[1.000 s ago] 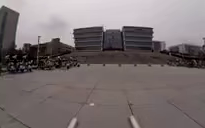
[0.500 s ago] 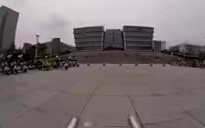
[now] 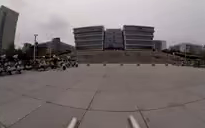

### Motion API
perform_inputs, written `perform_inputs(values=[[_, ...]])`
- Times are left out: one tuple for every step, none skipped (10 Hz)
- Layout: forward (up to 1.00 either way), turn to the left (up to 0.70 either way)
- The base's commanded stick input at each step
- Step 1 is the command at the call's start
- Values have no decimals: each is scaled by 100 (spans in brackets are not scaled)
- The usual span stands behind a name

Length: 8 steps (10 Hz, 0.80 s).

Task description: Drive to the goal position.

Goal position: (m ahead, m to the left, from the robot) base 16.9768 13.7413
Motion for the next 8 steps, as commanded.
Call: perform_inputs(values=[[100, 0], [100, 0], [100, 0], [100, 0], [100, 0], [100, 0], [100, 0], [100, 0]])
